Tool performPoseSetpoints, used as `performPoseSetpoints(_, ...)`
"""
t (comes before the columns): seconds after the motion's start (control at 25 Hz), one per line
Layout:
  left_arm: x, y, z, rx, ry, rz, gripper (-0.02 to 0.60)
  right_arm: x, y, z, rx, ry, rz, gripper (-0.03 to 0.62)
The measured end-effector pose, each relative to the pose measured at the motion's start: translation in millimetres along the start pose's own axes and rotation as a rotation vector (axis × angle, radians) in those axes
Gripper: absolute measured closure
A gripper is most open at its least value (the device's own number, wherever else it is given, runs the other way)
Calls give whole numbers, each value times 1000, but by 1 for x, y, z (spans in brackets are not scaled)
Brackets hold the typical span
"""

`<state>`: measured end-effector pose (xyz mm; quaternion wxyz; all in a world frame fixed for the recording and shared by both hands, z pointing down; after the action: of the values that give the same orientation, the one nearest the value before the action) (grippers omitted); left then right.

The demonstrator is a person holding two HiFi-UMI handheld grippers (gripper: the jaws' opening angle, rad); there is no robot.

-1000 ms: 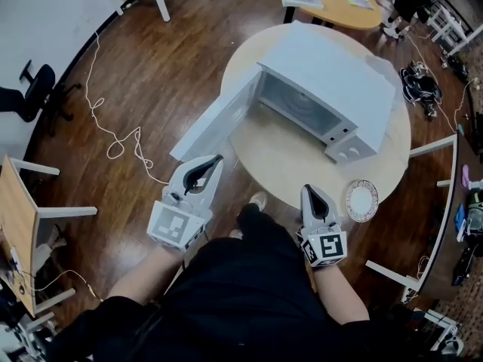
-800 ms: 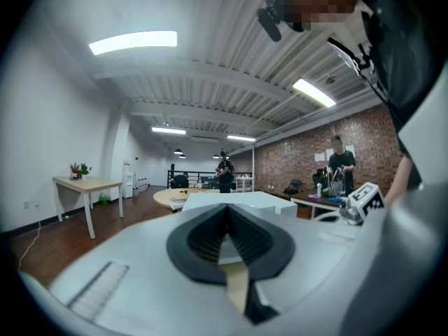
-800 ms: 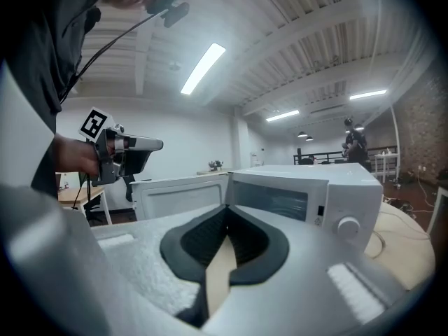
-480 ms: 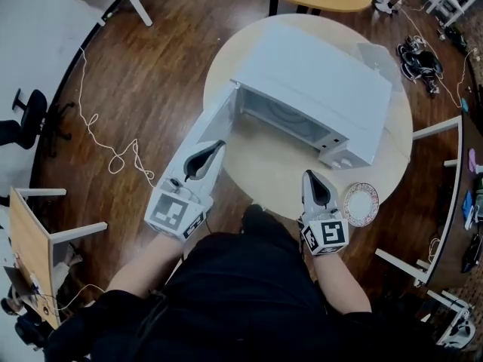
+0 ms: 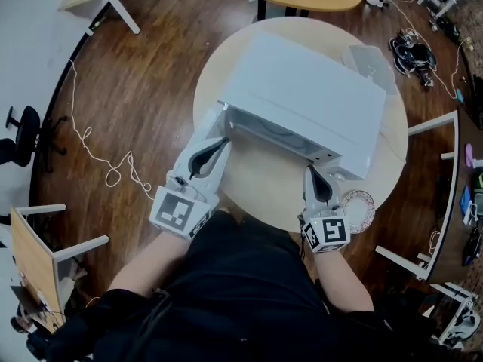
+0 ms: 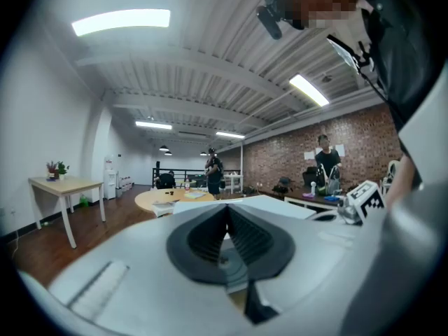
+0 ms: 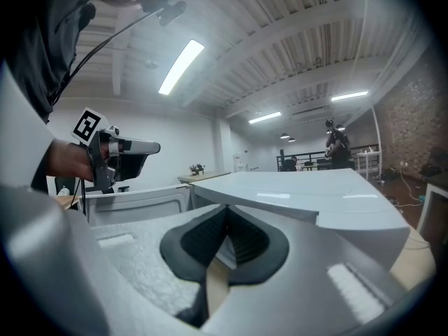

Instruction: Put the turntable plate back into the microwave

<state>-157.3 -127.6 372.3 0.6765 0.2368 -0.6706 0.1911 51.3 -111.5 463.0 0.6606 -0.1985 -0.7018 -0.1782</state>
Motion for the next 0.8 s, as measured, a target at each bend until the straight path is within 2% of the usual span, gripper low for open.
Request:
performPoseSetpoints(0.16, -10, -22, -3, 45, 24, -26, 582, -6, 2, -1, 34, 38, -15, 594)
performPoseSetpoints(0.24, -7, -27, 0, 110, -13, -28, 583, -6, 3, 1, 73, 45, -19, 594)
performPoseSetpoints(0.32, -2, -31, 1, 177, -31, -23, 583, -6, 7, 4, 123, 47, -25, 594)
performPoseSetpoints(0.56, 7, -56, -1, 309, 13, -11, 581, -6, 30, -9, 304, 19, -33, 594)
performPoseSetpoints(0.8, -13, -76, -43, 455, 20, -27, 575, -9, 74, -39, 468, -41, -44, 594)
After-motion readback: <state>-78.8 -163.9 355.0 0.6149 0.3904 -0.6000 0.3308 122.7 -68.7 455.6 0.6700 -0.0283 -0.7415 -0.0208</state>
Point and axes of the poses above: the fingertips, and each gripper's own axes: y backward along the fingers, z to its left, x out of its underside, the point moved 2 cm from there along y, backward along the fingers, and after that the axes turned 10 degrees about -z, right-handed, at the moved point
